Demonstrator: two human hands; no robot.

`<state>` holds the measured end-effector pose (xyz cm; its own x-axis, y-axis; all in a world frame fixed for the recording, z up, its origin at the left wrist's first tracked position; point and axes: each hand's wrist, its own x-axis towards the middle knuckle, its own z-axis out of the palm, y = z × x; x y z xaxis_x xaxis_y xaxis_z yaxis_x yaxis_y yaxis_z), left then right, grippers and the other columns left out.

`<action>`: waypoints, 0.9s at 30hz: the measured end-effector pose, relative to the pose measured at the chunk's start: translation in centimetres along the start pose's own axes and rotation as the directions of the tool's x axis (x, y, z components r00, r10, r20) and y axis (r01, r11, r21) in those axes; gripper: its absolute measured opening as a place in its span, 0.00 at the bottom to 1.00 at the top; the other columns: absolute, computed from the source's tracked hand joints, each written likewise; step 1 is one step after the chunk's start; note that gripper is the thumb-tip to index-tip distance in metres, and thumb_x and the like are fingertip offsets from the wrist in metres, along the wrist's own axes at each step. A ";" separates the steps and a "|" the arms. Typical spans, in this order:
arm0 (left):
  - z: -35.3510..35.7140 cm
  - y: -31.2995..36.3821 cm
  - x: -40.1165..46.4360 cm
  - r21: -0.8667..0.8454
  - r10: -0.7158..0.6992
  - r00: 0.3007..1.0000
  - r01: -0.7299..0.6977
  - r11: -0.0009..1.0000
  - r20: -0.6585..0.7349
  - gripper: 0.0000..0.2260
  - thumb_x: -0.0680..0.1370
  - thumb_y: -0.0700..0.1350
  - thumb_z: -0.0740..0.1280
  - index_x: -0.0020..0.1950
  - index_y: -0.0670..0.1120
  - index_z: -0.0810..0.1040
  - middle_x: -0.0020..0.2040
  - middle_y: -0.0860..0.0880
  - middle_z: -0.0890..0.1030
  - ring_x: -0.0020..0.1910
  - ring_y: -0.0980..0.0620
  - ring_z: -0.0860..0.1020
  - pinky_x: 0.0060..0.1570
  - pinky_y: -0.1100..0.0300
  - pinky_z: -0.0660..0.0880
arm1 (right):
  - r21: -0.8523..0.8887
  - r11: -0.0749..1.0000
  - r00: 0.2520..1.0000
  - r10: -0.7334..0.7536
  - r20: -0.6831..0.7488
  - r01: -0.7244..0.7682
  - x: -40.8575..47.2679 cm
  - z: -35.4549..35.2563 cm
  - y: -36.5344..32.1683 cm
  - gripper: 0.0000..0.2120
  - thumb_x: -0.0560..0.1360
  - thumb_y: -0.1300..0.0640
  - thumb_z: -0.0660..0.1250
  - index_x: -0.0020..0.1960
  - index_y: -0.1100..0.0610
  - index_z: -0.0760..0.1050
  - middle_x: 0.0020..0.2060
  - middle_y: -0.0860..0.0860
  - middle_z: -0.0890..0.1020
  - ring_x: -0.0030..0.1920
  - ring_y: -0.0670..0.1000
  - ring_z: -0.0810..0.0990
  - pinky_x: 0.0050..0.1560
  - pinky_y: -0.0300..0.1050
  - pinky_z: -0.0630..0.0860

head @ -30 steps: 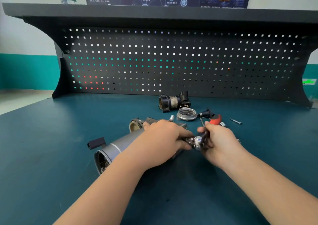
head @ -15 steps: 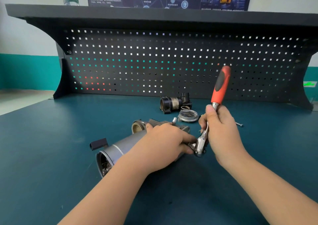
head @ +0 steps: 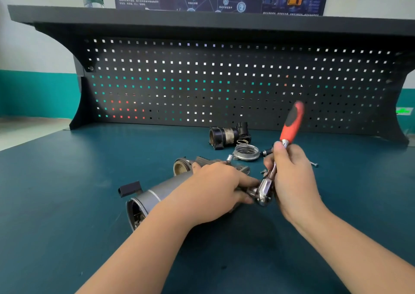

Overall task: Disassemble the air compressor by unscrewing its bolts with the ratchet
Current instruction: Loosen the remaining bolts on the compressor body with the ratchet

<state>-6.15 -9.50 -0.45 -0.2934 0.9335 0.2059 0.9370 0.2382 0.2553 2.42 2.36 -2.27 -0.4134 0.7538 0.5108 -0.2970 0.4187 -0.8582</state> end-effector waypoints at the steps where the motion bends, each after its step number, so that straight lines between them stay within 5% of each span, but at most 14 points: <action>1: 0.0 0.0 0.0 0.013 0.001 1.000 -0.001 1.000 -0.006 0.14 0.77 0.53 0.64 0.61 0.65 0.74 0.59 0.57 0.79 0.67 0.46 0.67 0.66 0.36 0.57 | -0.077 0.987 0.987 -0.136 0.085 0.143 -0.2 -0.1 -0.5 0.10 0.82 0.53 0.55 0.42 0.52 0.66 0.26 0.43 0.73 0.27 0.42 0.68 0.33 0.38 0.67; 5: 0.1 -0.1 0.0 -0.066 0.022 0.998 -0.026 0.997 -0.057 0.10 0.75 0.51 0.67 0.56 0.61 0.78 0.47 0.56 0.80 0.51 0.50 0.70 0.61 0.36 0.64 | -0.161 0.863 0.849 -0.409 0.334 0.479 -0.5 0.2 -1.8 0.06 0.79 0.52 0.56 0.44 0.50 0.65 0.28 0.45 0.73 0.30 0.43 0.71 0.34 0.31 0.67; 9: 0.1 -0.4 0.0 -0.077 0.023 0.999 -0.027 0.997 -0.044 0.16 0.75 0.50 0.67 0.62 0.63 0.74 0.53 0.57 0.80 0.55 0.51 0.71 0.63 0.38 0.64 | -0.207 0.838 0.845 -0.431 0.317 0.505 -0.6 -0.1 -1.6 0.07 0.80 0.52 0.55 0.43 0.50 0.64 0.28 0.45 0.72 0.30 0.43 0.72 0.33 0.30 0.67; 12: -0.5 -0.9 0.0 -0.149 0.041 0.993 -0.057 0.987 -0.109 0.26 0.73 0.45 0.68 0.68 0.64 0.68 0.57 0.55 0.79 0.54 0.57 0.75 0.54 0.58 0.72 | -0.246 0.831 0.858 -0.433 0.278 0.499 -0.3 0.0 -1.2 0.08 0.80 0.53 0.55 0.43 0.50 0.63 0.27 0.45 0.72 0.30 0.43 0.72 0.33 0.31 0.67; 15: -1.8 -2.2 0.0 -0.103 0.035 0.995 -0.045 0.994 -0.096 0.29 0.70 0.43 0.71 0.69 0.62 0.69 0.66 0.58 0.74 0.62 0.57 0.72 0.59 0.62 0.69 | -0.286 0.812 0.859 -0.453 0.240 0.509 -0.1 0.2 -0.9 0.07 0.79 0.48 0.53 0.42 0.47 0.62 0.26 0.44 0.73 0.29 0.44 0.73 0.32 0.39 0.70; 18: -2.3 -3.0 0.3 0.027 0.041 0.999 -0.042 0.999 0.017 0.29 0.70 0.49 0.72 0.69 0.63 0.68 0.71 0.62 0.66 0.70 0.57 0.66 0.67 0.56 0.63 | -0.317 0.782 0.844 -0.487 0.226 0.537 -0.2 0.4 -0.8 0.09 0.79 0.47 0.52 0.43 0.49 0.63 0.26 0.46 0.72 0.27 0.47 0.72 0.31 0.53 0.71; 21: -2.0 -2.6 0.8 0.124 0.017 0.992 -0.033 0.992 0.126 0.27 0.72 0.54 0.70 0.68 0.70 0.65 0.73 0.67 0.59 0.73 0.54 0.59 0.66 0.45 0.59 | -0.292 0.760 0.813 -0.527 0.246 0.581 -0.1 0.5 -1.1 0.10 0.80 0.47 0.53 0.45 0.52 0.64 0.26 0.46 0.72 0.26 0.48 0.71 0.29 0.53 0.71; 24: -1.9 -2.5 0.8 -0.024 0.060 0.996 -0.059 0.998 0.067 0.18 0.71 0.50 0.71 0.59 0.63 0.75 0.58 0.66 0.76 0.60 0.54 0.72 0.62 0.46 0.67 | -0.294 0.516 0.594 -0.692 0.411 0.804 -0.1 0.6 -2.0 0.16 0.81 0.47 0.52 0.46 0.59 0.70 0.27 0.47 0.72 0.26 0.49 0.71 0.27 0.46 0.70; 26: -1.6 -2.2 0.4 -0.206 0.165 0.985 -0.172 0.963 -0.053 0.10 0.72 0.43 0.66 0.53 0.49 0.79 0.49 0.52 0.81 0.50 0.54 0.75 0.55 0.59 0.72 | -0.257 0.305 0.398 -0.735 0.548 0.917 -0.3 0.9 -2.1 0.18 0.81 0.50 0.52 0.48 0.62 0.74 0.27 0.51 0.75 0.27 0.54 0.74 0.27 0.46 0.70; 27: -1.5 -1.7 0.2 -0.257 0.229 0.969 -0.245 0.935 -0.092 0.07 0.72 0.38 0.64 0.49 0.43 0.78 0.45 0.48 0.80 0.46 0.57 0.74 0.49 0.65 0.73 | -0.252 0.271 0.369 -0.733 0.571 0.929 -0.4 1.0 -2.1 0.18 0.81 0.51 0.52 0.49 0.62 0.74 0.28 0.53 0.76 0.27 0.55 0.74 0.27 0.47 0.70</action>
<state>-8.09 -10.17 0.59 -0.0872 0.9346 0.3449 0.8994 -0.0751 0.4307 2.32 0.65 -0.62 -0.4265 -0.3186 0.8465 -0.2479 0.9412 0.2294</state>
